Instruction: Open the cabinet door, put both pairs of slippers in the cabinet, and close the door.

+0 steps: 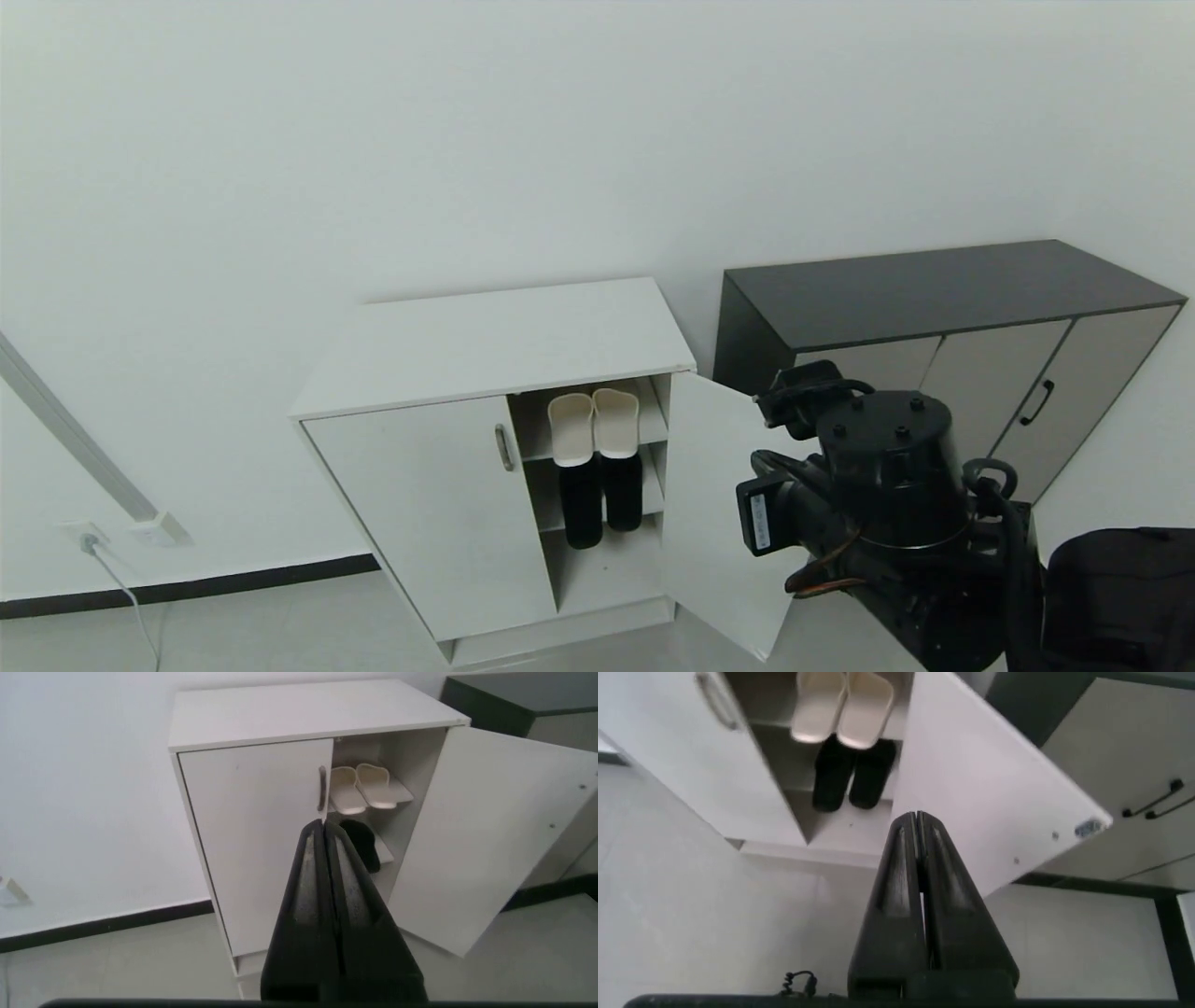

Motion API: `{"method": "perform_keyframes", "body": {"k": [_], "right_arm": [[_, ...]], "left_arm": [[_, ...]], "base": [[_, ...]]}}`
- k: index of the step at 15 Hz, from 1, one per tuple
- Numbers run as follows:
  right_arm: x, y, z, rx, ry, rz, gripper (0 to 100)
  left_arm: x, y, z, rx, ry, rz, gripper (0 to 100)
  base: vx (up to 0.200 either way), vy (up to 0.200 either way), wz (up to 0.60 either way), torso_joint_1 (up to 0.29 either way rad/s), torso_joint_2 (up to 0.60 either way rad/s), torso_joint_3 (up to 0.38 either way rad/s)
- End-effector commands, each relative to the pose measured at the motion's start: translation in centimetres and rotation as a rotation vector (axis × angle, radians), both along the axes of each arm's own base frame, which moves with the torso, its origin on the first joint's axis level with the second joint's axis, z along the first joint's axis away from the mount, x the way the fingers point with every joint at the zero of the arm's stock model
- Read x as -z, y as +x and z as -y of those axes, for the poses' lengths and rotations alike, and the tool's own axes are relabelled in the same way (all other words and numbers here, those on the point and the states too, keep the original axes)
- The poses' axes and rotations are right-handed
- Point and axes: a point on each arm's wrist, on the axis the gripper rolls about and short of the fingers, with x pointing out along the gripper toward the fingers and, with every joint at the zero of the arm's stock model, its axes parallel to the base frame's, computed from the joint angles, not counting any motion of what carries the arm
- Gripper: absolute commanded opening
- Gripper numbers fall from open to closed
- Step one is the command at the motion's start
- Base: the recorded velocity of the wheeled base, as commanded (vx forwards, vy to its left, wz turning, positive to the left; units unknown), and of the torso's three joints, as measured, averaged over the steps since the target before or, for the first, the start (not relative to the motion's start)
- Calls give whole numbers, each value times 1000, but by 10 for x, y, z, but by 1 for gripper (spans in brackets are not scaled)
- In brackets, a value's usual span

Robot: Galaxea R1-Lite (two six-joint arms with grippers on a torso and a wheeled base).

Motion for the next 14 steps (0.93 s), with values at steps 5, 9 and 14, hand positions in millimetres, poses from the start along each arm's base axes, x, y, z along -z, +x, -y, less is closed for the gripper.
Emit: {"method": "perform_keyframes", "body": {"k": [5, 9, 14], "right_arm": [[-4, 31, 14, 44, 24, 9, 0], [-7, 94, 39, 103, 68, 15, 0], [13, 165, 74, 156, 108, -10, 0]], "left_arm": [[0, 0, 0, 0, 0, 0, 0], [0, 0, 0, 0, -1, 0, 0], [0, 0, 0, 0, -1, 0, 0]], "base": [[0, 0, 0, 0, 0, 0], [0, 0, 0, 0, 0, 0], [0, 0, 0, 0, 0, 0]]}}
